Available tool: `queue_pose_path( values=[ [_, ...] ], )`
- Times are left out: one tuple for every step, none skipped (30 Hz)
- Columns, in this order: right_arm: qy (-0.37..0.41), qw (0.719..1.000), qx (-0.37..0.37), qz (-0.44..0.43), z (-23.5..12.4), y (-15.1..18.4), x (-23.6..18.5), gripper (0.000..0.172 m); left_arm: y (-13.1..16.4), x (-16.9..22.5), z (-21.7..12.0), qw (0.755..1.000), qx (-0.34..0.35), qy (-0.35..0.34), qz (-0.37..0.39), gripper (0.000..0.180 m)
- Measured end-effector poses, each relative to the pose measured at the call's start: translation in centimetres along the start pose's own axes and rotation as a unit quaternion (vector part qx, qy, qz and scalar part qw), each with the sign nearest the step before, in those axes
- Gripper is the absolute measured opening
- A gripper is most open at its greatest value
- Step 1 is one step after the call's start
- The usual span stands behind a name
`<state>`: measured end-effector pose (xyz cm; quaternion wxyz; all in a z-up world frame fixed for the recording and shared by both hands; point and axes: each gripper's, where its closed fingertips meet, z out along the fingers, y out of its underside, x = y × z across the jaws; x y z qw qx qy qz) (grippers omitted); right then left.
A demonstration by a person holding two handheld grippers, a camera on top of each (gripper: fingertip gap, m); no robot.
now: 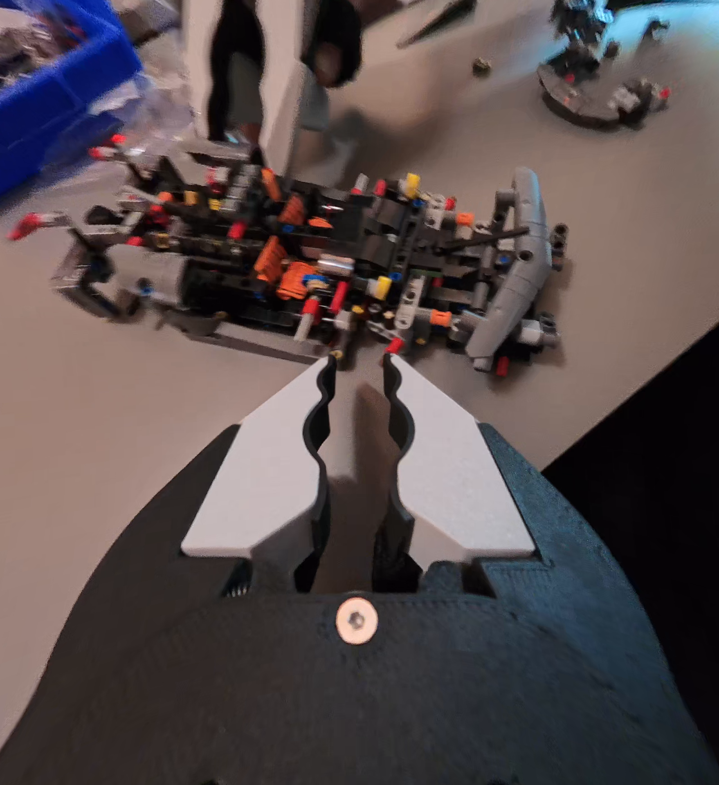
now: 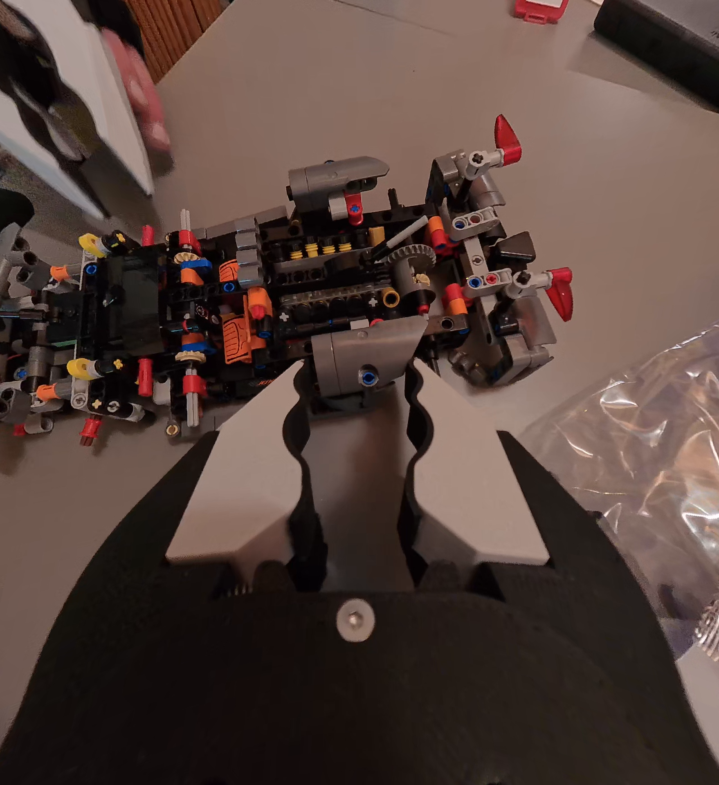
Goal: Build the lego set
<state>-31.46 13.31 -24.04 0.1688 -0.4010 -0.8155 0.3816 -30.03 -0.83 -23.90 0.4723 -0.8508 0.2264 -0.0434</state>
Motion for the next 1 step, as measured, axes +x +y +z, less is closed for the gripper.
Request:
queue_pose_path(
  values=[
    [0.002, 1.000, 0.001, 0.002, -0.01, -0.01, -0.04, 0.041, -0.22, -0.84, -0.54, 1.000, 0.010, -0.017, -0.012, 0.020]
  ],
)
